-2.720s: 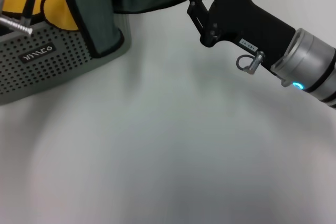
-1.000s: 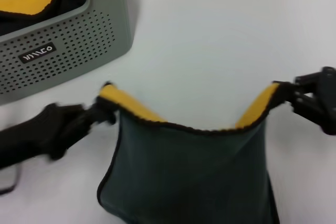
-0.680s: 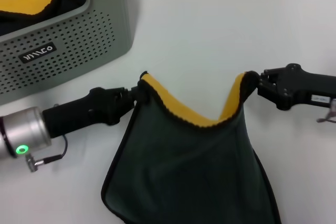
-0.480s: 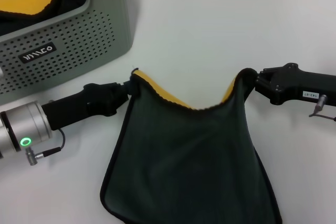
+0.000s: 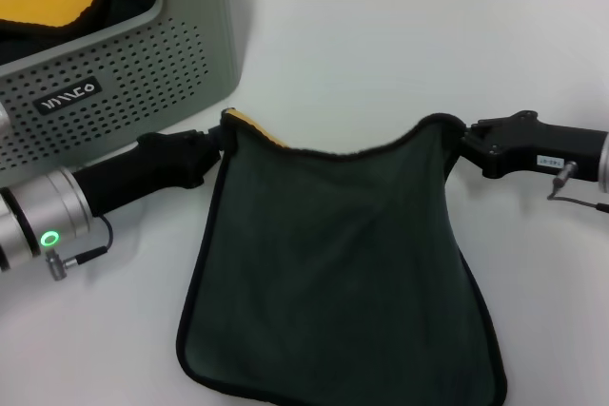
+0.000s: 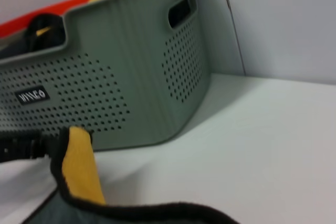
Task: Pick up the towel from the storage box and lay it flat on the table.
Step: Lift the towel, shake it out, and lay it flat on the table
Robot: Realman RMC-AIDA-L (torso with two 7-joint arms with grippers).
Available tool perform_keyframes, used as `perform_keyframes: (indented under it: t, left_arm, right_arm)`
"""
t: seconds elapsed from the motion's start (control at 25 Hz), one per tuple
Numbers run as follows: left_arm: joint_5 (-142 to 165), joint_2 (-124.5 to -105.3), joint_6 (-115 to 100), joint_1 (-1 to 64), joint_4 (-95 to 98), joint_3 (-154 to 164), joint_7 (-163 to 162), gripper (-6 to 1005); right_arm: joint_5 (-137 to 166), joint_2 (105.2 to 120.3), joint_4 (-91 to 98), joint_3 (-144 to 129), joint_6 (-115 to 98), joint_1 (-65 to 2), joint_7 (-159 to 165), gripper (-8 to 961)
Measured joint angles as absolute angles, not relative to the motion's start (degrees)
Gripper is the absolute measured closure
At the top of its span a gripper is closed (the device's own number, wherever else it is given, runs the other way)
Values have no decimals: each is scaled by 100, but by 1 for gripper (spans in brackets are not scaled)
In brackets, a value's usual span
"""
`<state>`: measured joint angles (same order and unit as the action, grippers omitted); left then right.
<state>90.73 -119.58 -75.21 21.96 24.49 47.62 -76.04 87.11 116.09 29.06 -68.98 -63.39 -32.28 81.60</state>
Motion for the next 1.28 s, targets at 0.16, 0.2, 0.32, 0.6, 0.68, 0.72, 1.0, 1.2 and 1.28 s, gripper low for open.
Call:
perform_keyframes:
  t: [0.16, 0.2, 0.32, 0.6, 0.68, 0.72, 1.0, 1.2, 1.28]
  left_arm:
    - [9045, -11969, -7315, 2238, 2468, 4752, -7602, 983]
    - [9045, -11969, -7255, 2256, 2470, 4752, -7602, 983]
    - [9045, -11971, -7046, 2278, 2476, 4737, -7600, 965]
    - [9068, -11971, -6610, 2305, 2438, 4667, -7595, 903]
    - [9099, -11971, -6600, 2339, 2428, 4746, -7639, 885]
    - [9105, -11971, -6567, 2353, 2419, 4773, -7689, 876]
    - [9020, -11970, -6466, 2253, 2387, 4755, -7882, 740]
    - [8854, -11954, -6507, 2051, 2426, 4743, -7885, 461]
    - [8791, -11937, -6593, 1948, 2451, 4739, -7886, 371]
  right_arm:
    - [8700, 11619, 2750, -7023, -6085, -3379, 8202, 902]
    - [8698, 11621, 2711, -7037, -6020, -3410, 8218, 901]
    - [8663, 11621, 2662, -7071, -5797, -3444, 8244, 899]
    - [8526, 11619, 2674, -7079, -5636, -3425, 8219, 895]
    - [8520, 11619, 2710, -7078, -5674, -3437, 8194, 894]
    - [8484, 11619, 2719, -7078, -5674, -3438, 8185, 893]
    - [8205, 11618, 2994, -7076, -5673, -3243, 8044, 647]
    - [7646, 11617, 3459, -7085, -5846, -2774, 7689, 473]
    - [7431, 11602, 3609, -7071, -6151, -2570, 7472, 426]
